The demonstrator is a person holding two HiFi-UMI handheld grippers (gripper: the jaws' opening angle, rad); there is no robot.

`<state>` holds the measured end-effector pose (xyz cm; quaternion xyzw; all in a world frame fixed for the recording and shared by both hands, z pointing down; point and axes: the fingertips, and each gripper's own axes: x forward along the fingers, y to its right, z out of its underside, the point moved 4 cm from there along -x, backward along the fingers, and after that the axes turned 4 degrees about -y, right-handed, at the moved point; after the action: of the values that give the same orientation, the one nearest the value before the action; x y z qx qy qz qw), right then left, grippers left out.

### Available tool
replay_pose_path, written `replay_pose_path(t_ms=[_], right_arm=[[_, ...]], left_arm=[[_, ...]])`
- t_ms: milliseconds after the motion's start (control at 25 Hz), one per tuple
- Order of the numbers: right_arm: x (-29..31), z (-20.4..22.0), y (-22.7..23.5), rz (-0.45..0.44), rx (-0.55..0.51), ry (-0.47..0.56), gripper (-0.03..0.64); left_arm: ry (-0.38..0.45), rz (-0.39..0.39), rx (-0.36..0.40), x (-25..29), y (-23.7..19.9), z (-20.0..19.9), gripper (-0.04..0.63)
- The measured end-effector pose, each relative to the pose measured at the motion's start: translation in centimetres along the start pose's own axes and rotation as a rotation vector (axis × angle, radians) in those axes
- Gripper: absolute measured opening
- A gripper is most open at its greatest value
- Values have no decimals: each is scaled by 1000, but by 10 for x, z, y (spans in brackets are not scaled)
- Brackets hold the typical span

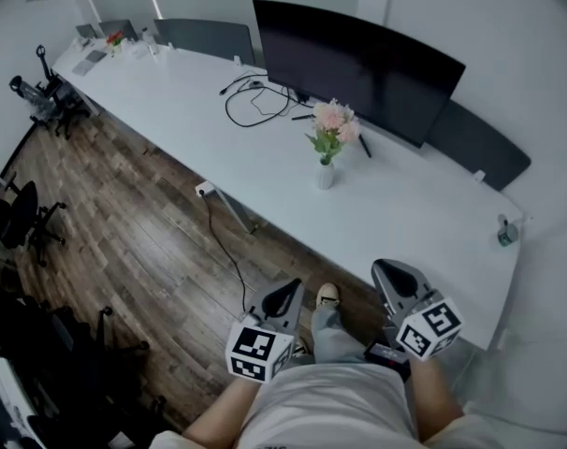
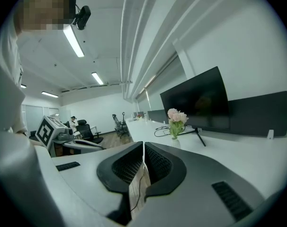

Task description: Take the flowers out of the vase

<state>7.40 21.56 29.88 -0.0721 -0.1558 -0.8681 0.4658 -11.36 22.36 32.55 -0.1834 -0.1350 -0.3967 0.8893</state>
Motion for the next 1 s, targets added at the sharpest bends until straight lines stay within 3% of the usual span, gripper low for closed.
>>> replay_pose_path(t_ms=[800, 1000], right_arm=[[130, -40, 130, -68, 46, -16, 34], [146, -39, 152, -91, 52, -32, 34]], left_arm=[[41, -119, -28, 103, -75, -81, 3], [19, -149, -24, 122, -83, -81, 3]])
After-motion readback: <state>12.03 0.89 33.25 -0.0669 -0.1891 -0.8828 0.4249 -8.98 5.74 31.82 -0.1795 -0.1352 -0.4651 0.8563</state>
